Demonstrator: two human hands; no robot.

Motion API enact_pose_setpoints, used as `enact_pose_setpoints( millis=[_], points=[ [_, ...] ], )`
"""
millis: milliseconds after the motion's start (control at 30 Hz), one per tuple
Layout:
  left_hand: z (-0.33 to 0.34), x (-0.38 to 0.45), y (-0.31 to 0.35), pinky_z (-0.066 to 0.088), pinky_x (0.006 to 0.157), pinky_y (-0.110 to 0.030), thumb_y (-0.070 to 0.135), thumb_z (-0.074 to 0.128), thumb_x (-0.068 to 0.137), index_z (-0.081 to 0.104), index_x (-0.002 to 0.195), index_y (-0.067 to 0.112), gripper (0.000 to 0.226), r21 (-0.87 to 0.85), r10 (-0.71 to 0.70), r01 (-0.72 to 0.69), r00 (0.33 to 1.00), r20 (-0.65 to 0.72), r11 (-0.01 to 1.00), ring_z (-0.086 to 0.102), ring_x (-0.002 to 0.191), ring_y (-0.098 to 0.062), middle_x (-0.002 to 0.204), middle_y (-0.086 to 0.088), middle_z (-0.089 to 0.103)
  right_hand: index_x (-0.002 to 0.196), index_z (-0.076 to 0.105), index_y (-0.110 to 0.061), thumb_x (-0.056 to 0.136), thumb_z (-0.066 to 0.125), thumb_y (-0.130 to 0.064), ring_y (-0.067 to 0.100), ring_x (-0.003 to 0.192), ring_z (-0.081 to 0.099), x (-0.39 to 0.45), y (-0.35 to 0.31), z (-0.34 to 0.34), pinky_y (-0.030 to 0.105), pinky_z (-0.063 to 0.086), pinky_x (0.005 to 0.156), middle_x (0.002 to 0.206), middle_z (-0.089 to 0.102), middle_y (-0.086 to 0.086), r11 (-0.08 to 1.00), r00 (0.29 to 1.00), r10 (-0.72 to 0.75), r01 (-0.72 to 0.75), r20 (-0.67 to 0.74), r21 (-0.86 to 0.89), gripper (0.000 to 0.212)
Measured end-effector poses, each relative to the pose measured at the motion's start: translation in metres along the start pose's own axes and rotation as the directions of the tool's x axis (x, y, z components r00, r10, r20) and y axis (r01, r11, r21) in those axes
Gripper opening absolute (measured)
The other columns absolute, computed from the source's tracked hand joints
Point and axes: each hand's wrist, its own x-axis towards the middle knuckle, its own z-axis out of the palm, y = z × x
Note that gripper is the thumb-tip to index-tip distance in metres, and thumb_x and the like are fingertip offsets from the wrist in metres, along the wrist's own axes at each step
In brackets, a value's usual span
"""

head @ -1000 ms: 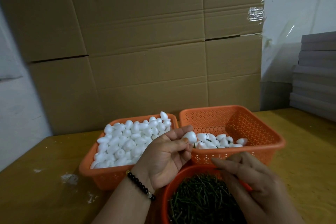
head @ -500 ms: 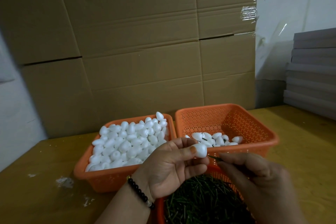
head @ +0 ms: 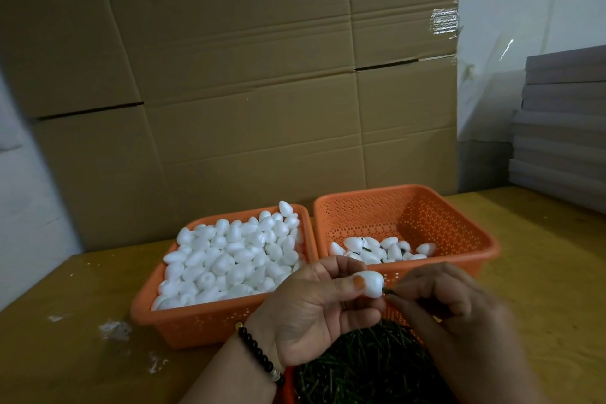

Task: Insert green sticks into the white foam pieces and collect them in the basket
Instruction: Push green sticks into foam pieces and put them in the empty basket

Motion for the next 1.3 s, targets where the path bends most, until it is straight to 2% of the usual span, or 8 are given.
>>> enact_pose_setpoints(
  millis=[67, 133, 233, 400, 800, 1100, 1300],
  points=[
    [-0.0001, 0.0000, -0.0004, 0.058, 0.060, -0.030, 0.000, 0.069, 0.076, 0.060, 0.098, 0.001, 0.023, 0.005, 0.002, -0.002, 1.000, 0.003, 1.000, 0.068, 0.073, -0.027, 0.087, -0.021, 0.066, 0.072, 0.070, -0.021, 0.073, 0.068, -0.031, -0.008, 0.080, 0.061, 0.0004, -0.0004, 0.0000, 0.003, 0.043, 0.070, 0.083, 0.064, -0.014, 1.000, 1.000, -0.005, 0.005, 0.004, -0.006, 0.011],
    [0.0001, -0.0002, -0.0007, 0.058, 0.059, -0.030, 0.000, 0.069, 0.076, 0.064, 0.094, 0.002, 0.019, 0.012, 0.006, -0.006, 1.000, 0.008, 1.000, 0.068, 0.072, -0.027, 0.087, -0.021, 0.066, 0.071, 0.070, -0.020, 0.069, 0.076, -0.024, -0.007, 0.079, 0.061, -0.0005, 0.0006, 0.0005, 0.005, 0.044, 0.070, 0.083, 0.064, -0.014, 1.000, 1.000, -0.007, 0.007, 0.000, -0.015, 0.007],
    [0.0005, -0.0004, -0.0010, 0.058, 0.058, -0.030, 0.000, 0.070, 0.075, 0.069, 0.089, 0.004, 0.014, 0.017, 0.010, -0.010, 1.000, 0.013, 1.000, 0.068, 0.072, -0.027, 0.087, -0.021, 0.066, 0.071, 0.070, -0.019, 0.065, 0.076, -0.016, -0.008, 0.079, 0.061, -0.0010, 0.0016, 0.0013, 0.004, 0.043, 0.071, 0.082, 0.064, -0.015, 1.000, 1.000, -0.007, 0.007, 0.004, -0.026, 0.009],
    [0.0012, -0.0002, -0.0010, 0.058, 0.058, -0.030, 0.000, 0.069, 0.075, 0.070, 0.087, 0.004, 0.013, 0.015, 0.016, -0.016, 1.000, 0.014, 1.000, 0.068, 0.072, -0.027, 0.088, -0.021, 0.067, 0.072, 0.070, -0.021, 0.065, 0.075, -0.016, -0.009, 0.079, 0.061, -0.0006, 0.0012, 0.0009, 0.002, 0.042, 0.070, 0.083, 0.064, -0.017, 1.000, 1.000, 0.010, -0.009, 0.027, -0.023, 0.010],
    [0.0009, -0.0002, -0.0018, 0.058, 0.057, -0.029, -0.001, 0.067, 0.076, 0.065, 0.091, 0.002, 0.016, 0.055, 0.025, -0.025, 1.000, -0.003, 0.998, 0.067, 0.068, -0.025, 0.086, -0.020, 0.066, 0.072, 0.068, -0.018, 0.070, 0.072, -0.016, -0.005, 0.075, 0.060, 0.0003, -0.0039, -0.0005, 0.004, 0.042, 0.068, 0.078, 0.064, -0.011, 0.999, 0.996, 0.033, -0.033, 0.086, 0.002, 0.005],
    [0.0006, 0.0000, -0.0014, 0.057, 0.056, -0.028, 0.000, 0.067, 0.077, 0.063, 0.095, 0.001, 0.018, 0.046, 0.013, -0.013, 1.000, -0.008, 0.999, 0.067, 0.067, -0.024, 0.085, -0.020, 0.066, 0.072, 0.067, -0.021, 0.070, 0.073, -0.017, -0.006, 0.073, 0.059, 0.0010, -0.0067, -0.0022, 0.001, 0.040, 0.065, 0.076, 0.063, -0.014, 0.999, 0.993, 0.043, -0.043, 0.106, -0.002, 0.007],
    [0.0014, -0.0001, -0.0010, 0.057, 0.055, -0.028, 0.001, 0.068, 0.075, 0.067, 0.090, 0.003, 0.015, 0.041, 0.010, -0.009, 1.000, -0.014, 0.999, 0.067, 0.066, -0.024, 0.084, -0.019, 0.067, 0.076, 0.069, -0.022, 0.068, 0.075, -0.022, -0.010, 0.075, 0.059, 0.0015, -0.0070, -0.0011, -0.001, 0.039, 0.066, 0.078, 0.063, -0.017, 0.997, 0.993, 0.065, -0.062, 0.094, -0.040, 0.010]
  ],
)
